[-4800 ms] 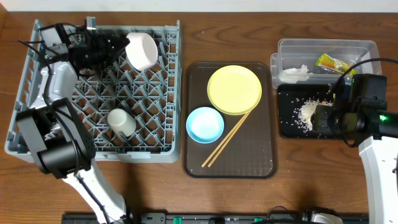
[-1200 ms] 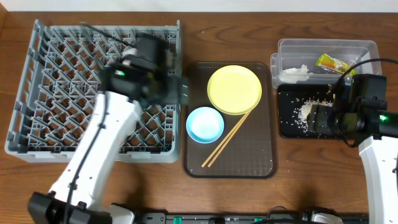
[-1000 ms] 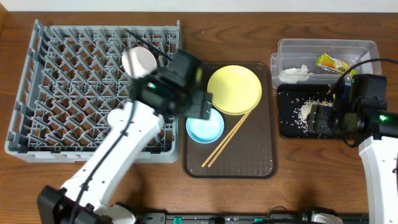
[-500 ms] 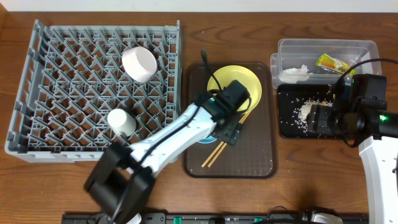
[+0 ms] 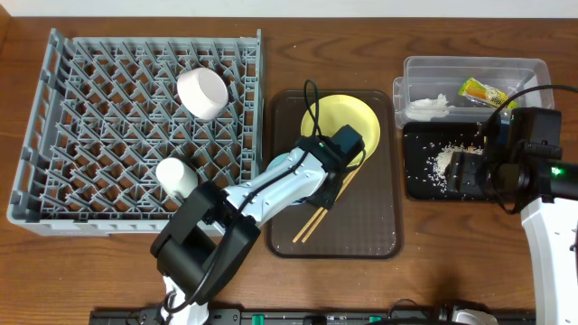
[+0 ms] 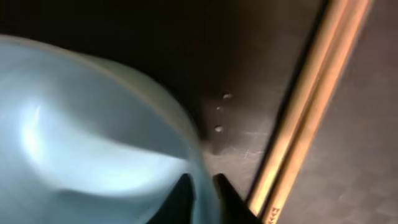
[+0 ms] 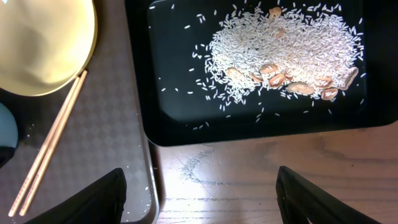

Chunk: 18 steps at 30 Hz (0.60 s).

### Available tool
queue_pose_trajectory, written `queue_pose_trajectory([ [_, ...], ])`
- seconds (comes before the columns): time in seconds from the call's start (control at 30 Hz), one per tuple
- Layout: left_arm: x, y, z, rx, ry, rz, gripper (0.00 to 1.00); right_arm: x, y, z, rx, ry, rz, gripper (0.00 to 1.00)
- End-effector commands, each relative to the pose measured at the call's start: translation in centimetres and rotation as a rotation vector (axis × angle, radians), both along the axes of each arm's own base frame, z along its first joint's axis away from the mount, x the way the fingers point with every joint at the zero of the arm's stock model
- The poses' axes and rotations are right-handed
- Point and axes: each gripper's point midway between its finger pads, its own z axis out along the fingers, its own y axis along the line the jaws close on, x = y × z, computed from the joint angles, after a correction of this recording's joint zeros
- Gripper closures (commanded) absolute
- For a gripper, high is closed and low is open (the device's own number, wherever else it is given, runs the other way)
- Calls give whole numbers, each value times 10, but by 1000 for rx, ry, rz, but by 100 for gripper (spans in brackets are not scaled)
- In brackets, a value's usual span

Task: Sort waste into correct bins and load items into the dishwasher rack
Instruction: 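Move the left gripper to the light-blue bowl and grasp its rim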

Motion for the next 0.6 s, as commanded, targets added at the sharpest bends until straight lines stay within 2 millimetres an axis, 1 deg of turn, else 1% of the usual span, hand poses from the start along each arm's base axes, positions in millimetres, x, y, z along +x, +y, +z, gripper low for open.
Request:
queue_pose_trajectory([
  [0.0, 0, 2, 0, 9, 1, 3, 92, 1, 0, 6, 5, -18, -7, 25],
  [0.03, 0, 2, 2, 6, -2, 3, 94, 1, 0, 6, 4, -18, -7, 25],
  [0.1, 1, 1, 10, -3, -11, 4, 94, 1, 0, 6, 4, -18, -7, 25],
  [0.23, 7, -4, 40, -45, -54, 3, 94, 1, 0, 6, 4, -18, -7, 25],
  [0.37, 13, -4, 81, -125, -124, -15, 94, 1, 0, 6, 5, -17, -7, 25],
  [0.43, 14, -4, 103, -213, -127, -21, 94, 1, 0, 6, 5, -17, -7, 25],
  [0.57, 14, 0, 148, -441, -99, -43, 94, 1, 0, 6, 5, -17, -7, 25],
])
